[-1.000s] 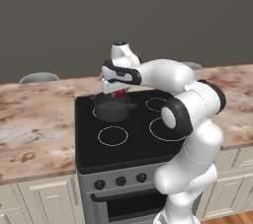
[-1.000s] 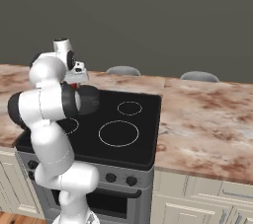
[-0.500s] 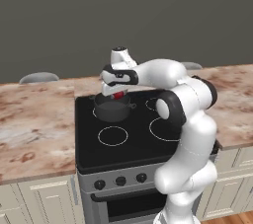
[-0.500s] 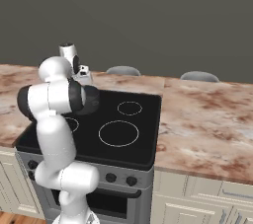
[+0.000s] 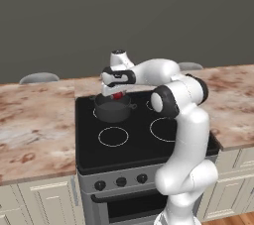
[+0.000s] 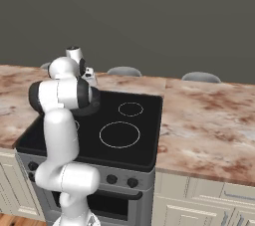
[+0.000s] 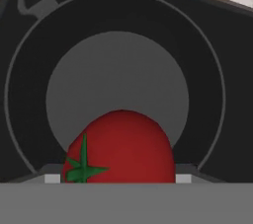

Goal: Turn on the burner for the pot on the stove. Wait thirty seconds for the pot to heat up. Then add the tomato to the pot.

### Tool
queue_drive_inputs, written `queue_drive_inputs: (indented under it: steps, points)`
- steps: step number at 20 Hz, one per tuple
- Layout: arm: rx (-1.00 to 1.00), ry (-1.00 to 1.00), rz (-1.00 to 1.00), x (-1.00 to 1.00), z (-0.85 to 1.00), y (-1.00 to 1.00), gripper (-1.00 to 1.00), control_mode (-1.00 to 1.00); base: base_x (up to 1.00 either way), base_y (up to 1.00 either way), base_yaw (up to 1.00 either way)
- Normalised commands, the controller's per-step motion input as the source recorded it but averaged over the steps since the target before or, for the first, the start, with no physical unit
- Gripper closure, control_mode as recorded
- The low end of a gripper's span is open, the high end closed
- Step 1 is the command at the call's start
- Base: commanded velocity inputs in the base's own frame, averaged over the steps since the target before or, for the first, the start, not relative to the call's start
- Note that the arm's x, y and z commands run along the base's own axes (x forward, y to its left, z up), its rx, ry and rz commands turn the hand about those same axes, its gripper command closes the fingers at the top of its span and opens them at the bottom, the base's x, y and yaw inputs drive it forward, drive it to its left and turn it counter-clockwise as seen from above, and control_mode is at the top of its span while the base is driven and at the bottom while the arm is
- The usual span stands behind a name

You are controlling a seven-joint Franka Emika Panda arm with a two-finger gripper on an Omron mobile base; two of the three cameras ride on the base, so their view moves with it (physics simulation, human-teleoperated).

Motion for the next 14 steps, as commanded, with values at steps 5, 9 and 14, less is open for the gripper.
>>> queue_drive_inputs:
  steps: [5, 9, 14]
  points:
    - [0.00, 0.00, 0.00, 0.00, -0.22, 0.01, 1.00, -1.00, 0.00, 0.00, 0.00]
    - [0.00, 0.00, 0.00, 0.07, -0.23, 0.02, 1.00, -1.00, 0.00, 0.00, 0.00]
    - [0.00, -0.01, 0.03, 0.05, -0.12, 0.01, 1.00, -1.00, 0.00, 0.00, 0.00]
